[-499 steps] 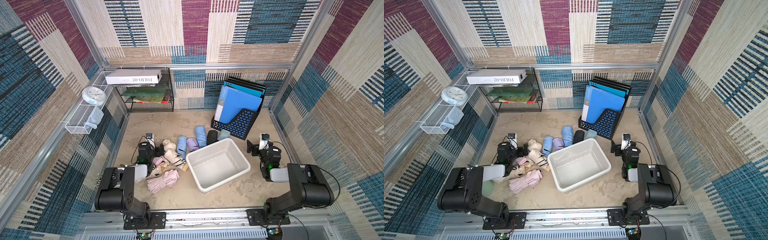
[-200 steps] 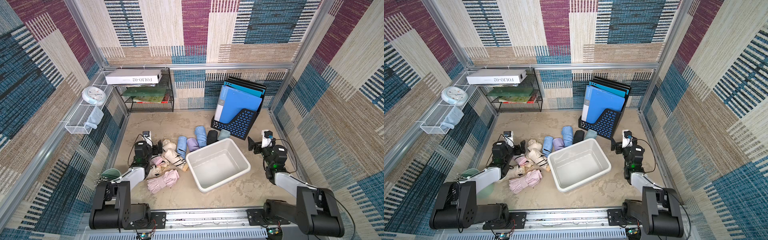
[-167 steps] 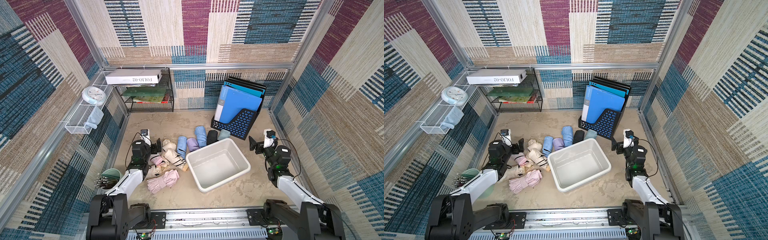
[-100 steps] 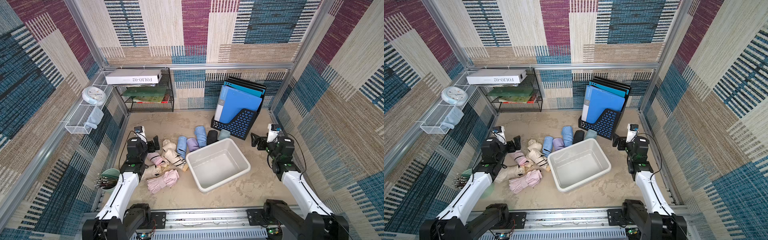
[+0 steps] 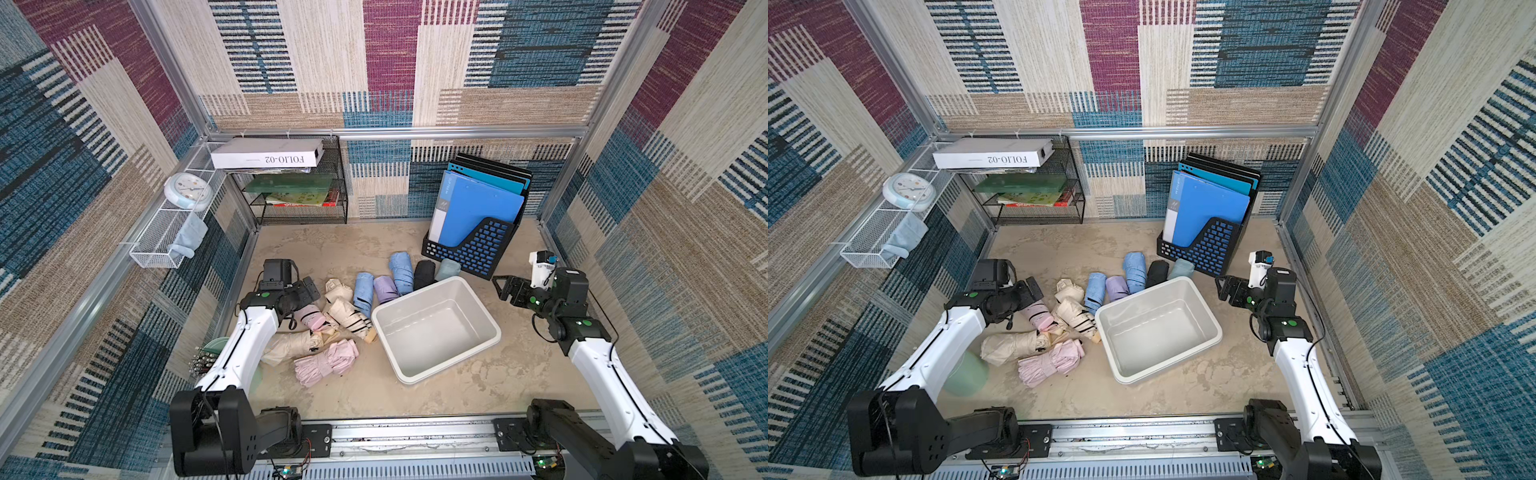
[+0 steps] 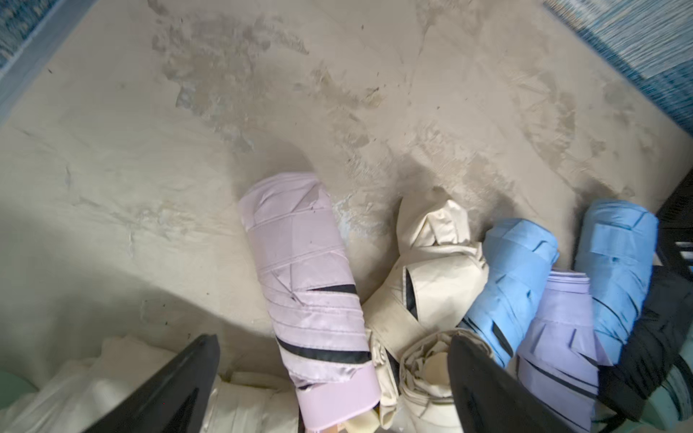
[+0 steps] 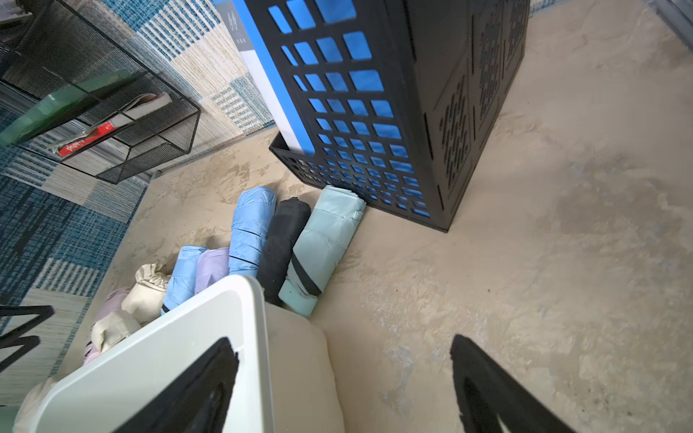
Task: Put the umbrella into the storage box
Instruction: Pick up the umbrella from the center of the board.
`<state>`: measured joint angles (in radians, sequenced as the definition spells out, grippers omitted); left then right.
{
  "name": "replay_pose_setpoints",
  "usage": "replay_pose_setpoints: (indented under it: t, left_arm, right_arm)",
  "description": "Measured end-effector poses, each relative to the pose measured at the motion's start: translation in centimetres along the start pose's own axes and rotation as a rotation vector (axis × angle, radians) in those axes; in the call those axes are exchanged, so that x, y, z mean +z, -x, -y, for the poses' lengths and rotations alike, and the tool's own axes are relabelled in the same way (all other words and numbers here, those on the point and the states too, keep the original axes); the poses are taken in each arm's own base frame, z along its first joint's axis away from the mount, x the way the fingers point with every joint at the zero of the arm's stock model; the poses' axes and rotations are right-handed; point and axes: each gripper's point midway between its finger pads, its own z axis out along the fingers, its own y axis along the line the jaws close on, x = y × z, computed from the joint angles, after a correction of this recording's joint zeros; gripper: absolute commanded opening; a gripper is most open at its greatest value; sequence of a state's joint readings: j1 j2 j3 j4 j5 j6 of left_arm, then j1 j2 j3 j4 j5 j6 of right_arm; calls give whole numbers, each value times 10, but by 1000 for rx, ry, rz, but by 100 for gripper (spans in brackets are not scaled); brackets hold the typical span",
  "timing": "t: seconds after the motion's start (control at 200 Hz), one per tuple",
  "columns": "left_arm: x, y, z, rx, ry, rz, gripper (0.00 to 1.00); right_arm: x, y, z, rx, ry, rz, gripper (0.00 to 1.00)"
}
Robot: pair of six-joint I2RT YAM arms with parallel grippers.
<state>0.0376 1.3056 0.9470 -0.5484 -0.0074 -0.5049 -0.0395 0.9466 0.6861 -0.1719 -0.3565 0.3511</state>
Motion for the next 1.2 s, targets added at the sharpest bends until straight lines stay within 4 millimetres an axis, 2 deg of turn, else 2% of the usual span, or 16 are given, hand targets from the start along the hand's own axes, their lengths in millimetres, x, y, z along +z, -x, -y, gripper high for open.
replay_pose_setpoints:
  t: [0.286, 0.416, 0.867, 1.197]
  left_arm:
    - [40, -12, -11, -80, 57, -179, 99]
    - [53, -15, -17, -114, 81, -219, 98]
    - [83, -33, -32, -164, 143, -312, 80]
    - [92, -29, -32, -168, 147, -315, 60]
  right_arm:
    - [-7, -12, -11, 44, 13, -37, 92]
    - [-8, -10, -14, 46, 14, -35, 92]
    - [-4, -8, -13, 69, -3, -40, 90]
    - [-5, -7, -16, 86, 2, -37, 89]
